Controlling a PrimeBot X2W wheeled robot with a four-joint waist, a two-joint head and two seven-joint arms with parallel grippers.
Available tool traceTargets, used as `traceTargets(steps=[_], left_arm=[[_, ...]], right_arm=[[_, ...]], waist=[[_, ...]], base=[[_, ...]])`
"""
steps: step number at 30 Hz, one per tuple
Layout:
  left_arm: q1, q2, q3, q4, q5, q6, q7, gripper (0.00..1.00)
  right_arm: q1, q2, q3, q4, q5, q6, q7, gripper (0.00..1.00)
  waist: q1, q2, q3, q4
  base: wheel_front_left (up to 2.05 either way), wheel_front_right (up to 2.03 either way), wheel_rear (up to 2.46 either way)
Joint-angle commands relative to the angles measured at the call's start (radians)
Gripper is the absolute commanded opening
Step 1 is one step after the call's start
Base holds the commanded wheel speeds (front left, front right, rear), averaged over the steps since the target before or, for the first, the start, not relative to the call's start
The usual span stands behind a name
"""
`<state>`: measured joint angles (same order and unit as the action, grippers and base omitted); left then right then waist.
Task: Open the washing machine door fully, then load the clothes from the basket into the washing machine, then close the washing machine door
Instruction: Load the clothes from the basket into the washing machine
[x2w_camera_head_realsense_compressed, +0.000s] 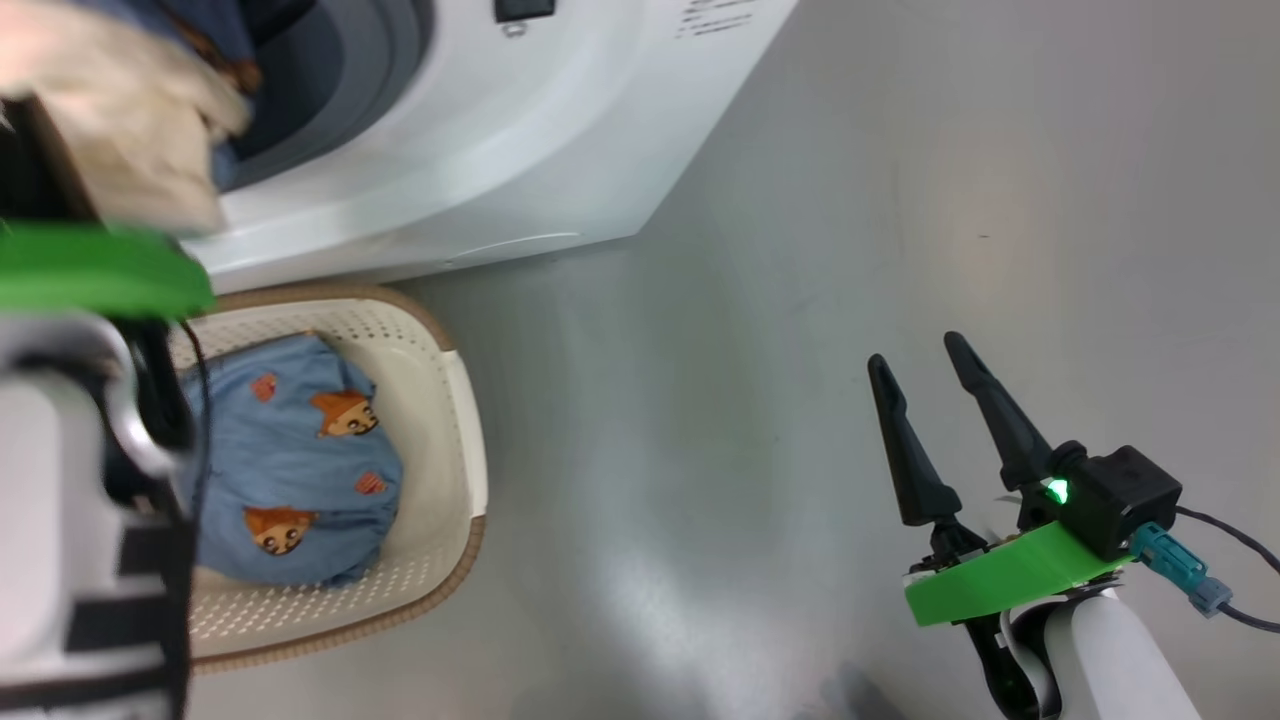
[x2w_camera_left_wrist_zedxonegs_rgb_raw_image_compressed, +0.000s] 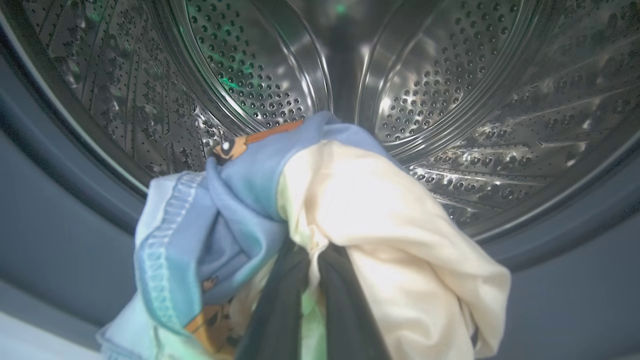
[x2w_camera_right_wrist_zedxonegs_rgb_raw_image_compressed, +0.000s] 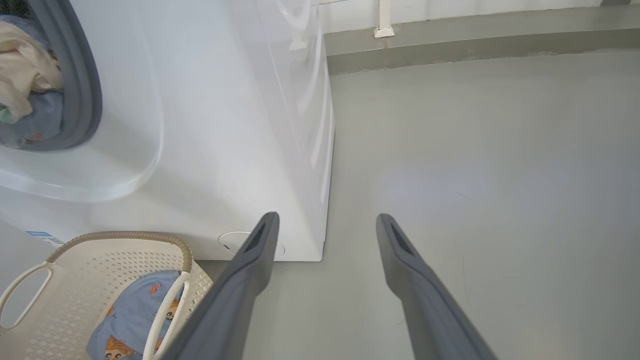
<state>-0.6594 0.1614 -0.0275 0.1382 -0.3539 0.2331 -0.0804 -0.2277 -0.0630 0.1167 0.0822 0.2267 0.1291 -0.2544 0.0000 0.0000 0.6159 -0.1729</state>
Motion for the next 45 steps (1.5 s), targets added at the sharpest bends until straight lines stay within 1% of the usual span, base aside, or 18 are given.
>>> traceTargets(steps=[1, 5, 11, 16, 19, 25, 29, 32, 34, 38, 42, 45], left_arm=[[-0.041, 0.041, 0.031, -0.006, 0.012, -0.001, -0.003, 0.0], [-0.181, 0.067, 0.037, 0.162, 0.016, -0.013, -0.029, 0.0], [-0.375, 0.119, 0.028, 0.443, 0.035, -0.044, -0.077, 0.0], [-0.532, 0.144, 0.021, 0.601, 0.038, -0.069, -0.113, 0.0], [-0.608, 0.163, 0.02, 0.677, 0.046, -0.072, -0.137, 0.0], [-0.702, 0.204, 0.038, 0.767, 0.047, -0.084, -0.174, 0.0], [-0.731, 0.226, 0.04, 0.775, 0.059, -0.109, -0.18, 0.0], [-0.729, 0.244, 0.038, 0.768, 0.072, -0.141, -0.181, 0.0], [-0.732, 0.259, 0.039, 0.772, 0.083, -0.146, -0.181, 0.0], [-0.744, 0.267, 0.035, 0.809, 0.091, -0.159, -0.181, 0.0], [-0.778, 0.263, -0.004, 0.904, 0.115, -0.173, -0.161, 0.0], [-0.797, 0.258, -0.025, 0.963, 0.127, -0.172, -0.141, 0.0]], right_arm=[[0.015, 0.001, 0.027, -0.015, 0.007, 0.002, -0.007, 1.0], [0.026, 0.002, 0.045, -0.006, 0.014, 0.002, -0.007, 1.0], [0.038, -0.006, 0.077, 0.004, 0.024, 0.002, -0.007, 1.0], [0.049, -0.018, 0.082, 0.006, 0.033, 0.002, -0.007, 1.0], [0.05, -0.019, 0.086, 0.006, 0.038, 0.002, -0.007, 1.0], [0.059, -0.016, 0.089, -0.003, 0.045, 0.002, -0.007, 1.0], [0.063, -0.015, 0.094, -0.003, 0.049, 0.002, -0.007, 1.0], [0.063, -0.015, 0.102, -0.002, 0.053, 0.002, -0.007, 1.0], [0.067, -0.014, 0.106, 0.001, 0.056, 0.002, -0.007, 1.0], [0.076, -0.012, 0.108, 0.007, 0.06, 0.002, -0.007, 1.0], [0.089, -0.01, 0.103, 0.011, 0.064, 0.002, -0.007, 1.0], [0.096, -0.008, 0.103, 0.013, 0.065, 0.002, -0.007, 1.0]], waist=[[0.0, 0.0, -0.006, -0.013], [0.0, 0.0, -0.01, -0.042], [0.0, 0.0, -0.004, -0.098], [0.0, 0.0, 0.028, -0.127], [0.0, 0.0, 0.045, -0.14], [0.0, 0.0, 0.078, -0.153], [0.0, 0.0, 0.092, -0.159], [0.0, 0.0, 0.095, -0.17], [0.0, 0.0, 0.093, -0.177], [0.0, 0.0, 0.088, -0.186], [0.0, 0.0, 0.078, -0.19], [0.0, 0.0, 0.066, -0.194]], base=[[0.0, 0.0, 0.0], [0.0, 0.0, 0.0], [0.0, 0.0, 0.0], [0.0, 0.0, 0.0], [0.0, 0.0, 0.0], [0.0, 0.0, 0.0], [0.0, 0.0, 0.0], [0.0, 0.0, 0.0], [0.0, 0.0, 0.0], [0.0, 0.0, 0.0], [0.0, 0.0, 0.0], [0.0, 0.0, 0.0]])
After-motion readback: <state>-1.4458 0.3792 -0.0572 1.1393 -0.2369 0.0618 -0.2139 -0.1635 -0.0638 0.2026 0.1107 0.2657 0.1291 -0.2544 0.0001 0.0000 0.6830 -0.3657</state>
